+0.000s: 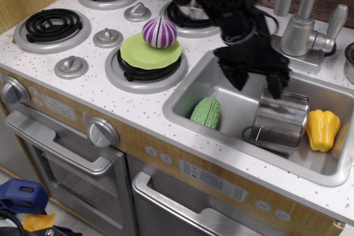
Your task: Flip pot upright in sink
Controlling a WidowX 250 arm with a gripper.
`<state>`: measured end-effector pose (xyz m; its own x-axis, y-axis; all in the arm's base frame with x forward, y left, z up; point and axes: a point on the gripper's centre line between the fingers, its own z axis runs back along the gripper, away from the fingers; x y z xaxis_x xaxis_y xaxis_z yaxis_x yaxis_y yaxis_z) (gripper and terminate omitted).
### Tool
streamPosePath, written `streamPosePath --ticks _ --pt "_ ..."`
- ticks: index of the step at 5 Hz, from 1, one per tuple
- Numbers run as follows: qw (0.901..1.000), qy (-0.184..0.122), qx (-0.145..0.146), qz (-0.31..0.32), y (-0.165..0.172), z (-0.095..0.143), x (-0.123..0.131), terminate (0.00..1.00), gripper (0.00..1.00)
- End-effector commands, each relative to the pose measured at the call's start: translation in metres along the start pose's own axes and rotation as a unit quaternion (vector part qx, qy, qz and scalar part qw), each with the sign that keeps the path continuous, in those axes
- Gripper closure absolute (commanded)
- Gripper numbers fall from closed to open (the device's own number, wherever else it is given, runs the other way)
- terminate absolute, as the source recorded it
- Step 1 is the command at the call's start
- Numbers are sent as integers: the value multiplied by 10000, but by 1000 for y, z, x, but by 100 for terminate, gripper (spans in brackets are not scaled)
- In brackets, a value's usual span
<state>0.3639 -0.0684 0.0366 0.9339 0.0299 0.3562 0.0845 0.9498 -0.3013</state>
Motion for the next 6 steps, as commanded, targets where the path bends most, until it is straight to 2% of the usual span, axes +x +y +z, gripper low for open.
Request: streamPosePath --ticks 1,2,4,5,6 --pt "9994 -47 -215 258 -8 4 13 0 0" --pt "9979 -147 -407 476 -11 -1 12 0 0" --pt "9946 -90 -713 742 -17 -14 10 0 0" --pt "9906 -106 -996 935 -19 -15 12 0 0" --pt "9887 -246 -1029 1058 -29 -22 12 0 0"
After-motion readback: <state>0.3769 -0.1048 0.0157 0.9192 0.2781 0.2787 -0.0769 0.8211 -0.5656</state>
